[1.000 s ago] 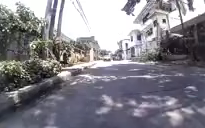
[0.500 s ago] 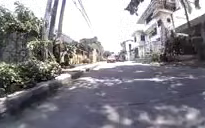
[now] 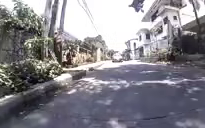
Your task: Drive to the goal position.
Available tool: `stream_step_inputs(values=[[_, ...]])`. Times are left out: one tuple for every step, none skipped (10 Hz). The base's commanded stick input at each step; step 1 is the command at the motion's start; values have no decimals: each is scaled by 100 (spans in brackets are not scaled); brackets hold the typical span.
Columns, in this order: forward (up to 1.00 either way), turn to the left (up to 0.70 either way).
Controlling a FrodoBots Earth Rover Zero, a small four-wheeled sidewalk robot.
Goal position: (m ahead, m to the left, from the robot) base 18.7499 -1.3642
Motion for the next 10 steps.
stream_step_inputs(values=[[70, 0], [70, 0], [70, 0], [70, 0], [75, 0], [85, 0], [85, 0], [85, 0], [85, 0], [85, 0]])
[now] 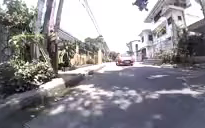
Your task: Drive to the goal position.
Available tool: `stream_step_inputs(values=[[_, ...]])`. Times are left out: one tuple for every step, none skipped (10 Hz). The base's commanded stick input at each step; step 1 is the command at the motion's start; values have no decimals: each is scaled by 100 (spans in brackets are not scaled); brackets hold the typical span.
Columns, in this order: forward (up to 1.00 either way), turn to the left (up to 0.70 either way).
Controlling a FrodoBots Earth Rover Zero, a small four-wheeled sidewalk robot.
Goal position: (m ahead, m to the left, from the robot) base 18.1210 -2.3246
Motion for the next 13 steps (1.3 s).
stream_step_inputs(values=[[85, 0], [85, 0], [100, 0], [100, 0], [100, -2], [100, -3], [100, -10], [100, -19], [100, -27], [100, -31], [100, -35], [100, -25], [100, -4]])
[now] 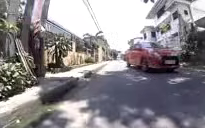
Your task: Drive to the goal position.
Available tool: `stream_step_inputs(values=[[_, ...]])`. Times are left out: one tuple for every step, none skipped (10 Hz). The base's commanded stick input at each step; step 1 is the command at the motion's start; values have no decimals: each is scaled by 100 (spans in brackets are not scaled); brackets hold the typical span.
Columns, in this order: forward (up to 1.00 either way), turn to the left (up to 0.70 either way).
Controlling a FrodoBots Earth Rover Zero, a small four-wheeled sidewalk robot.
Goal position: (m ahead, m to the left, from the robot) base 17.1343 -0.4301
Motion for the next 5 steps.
stream_step_inputs(values=[[100, -3], [100, -3], [100, -2], [100, -2], [100, -3]])
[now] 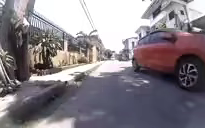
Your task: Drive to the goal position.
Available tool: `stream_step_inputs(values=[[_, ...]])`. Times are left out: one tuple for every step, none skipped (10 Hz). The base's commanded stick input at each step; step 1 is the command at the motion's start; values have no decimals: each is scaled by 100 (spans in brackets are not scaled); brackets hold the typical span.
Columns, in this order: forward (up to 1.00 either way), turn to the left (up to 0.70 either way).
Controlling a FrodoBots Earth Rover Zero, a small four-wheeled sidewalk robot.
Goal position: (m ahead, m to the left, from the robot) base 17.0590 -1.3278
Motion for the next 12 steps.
stream_step_inputs(values=[[100, -7], [100, -21], [100, -39], [100, -38], [100, -38], [100, -20], [100, -4], [100, 0], [100, 0], [100, 0], [100, 0], [100, 0]])
